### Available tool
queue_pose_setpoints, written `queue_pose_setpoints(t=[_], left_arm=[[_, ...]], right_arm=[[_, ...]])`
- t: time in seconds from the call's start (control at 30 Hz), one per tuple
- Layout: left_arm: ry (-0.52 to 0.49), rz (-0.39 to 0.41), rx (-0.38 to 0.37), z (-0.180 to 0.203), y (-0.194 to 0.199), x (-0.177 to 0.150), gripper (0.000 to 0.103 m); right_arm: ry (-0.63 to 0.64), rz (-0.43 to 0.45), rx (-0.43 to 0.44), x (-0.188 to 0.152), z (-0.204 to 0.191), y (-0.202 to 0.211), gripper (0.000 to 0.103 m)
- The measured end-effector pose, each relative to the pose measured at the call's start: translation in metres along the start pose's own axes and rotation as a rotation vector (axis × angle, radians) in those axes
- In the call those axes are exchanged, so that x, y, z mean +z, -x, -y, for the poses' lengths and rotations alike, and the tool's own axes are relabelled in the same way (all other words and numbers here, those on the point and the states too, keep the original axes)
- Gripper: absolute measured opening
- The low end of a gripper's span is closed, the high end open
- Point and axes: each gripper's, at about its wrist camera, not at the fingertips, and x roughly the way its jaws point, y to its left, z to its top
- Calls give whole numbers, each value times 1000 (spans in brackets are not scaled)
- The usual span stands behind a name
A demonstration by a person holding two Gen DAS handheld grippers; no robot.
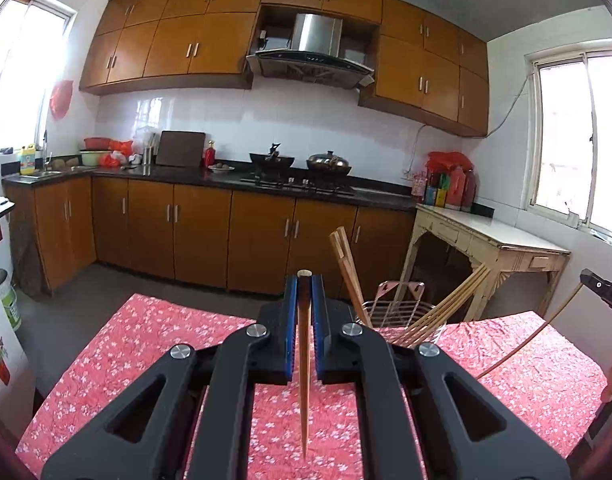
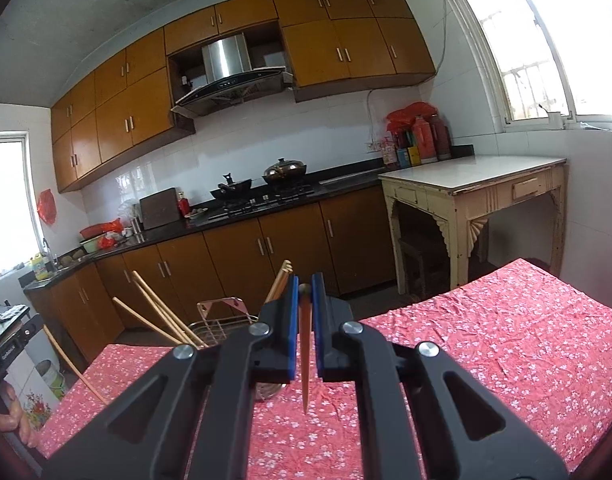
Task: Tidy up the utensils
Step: 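Lift both held chopsticks and carry them over the wire holder, then open both grippers to drop the chopsticks into the wire holder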
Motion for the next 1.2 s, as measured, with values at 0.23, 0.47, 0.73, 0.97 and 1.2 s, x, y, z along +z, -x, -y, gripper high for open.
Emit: queue_pose_setpoints(t=[0.23, 0.47, 0.73, 0.97, 1.2], left_arm=[[5, 40, -52, 20, 0, 29, 7], [2, 113, -98, 50, -2, 71, 7], [33, 211, -61, 78, -31, 114, 7], [74, 229, 5, 87, -80, 105, 7], [73, 100, 21, 84, -125, 75, 7]], right_arm=[[-47, 30, 101, 30, -8, 15, 8], [-22, 107, 158, 70, -35, 16, 8], [31, 122, 133, 91, -69, -36, 8], [20, 19, 139, 76, -72, -92, 8], [12, -67, 147, 58, -68, -129, 8]])
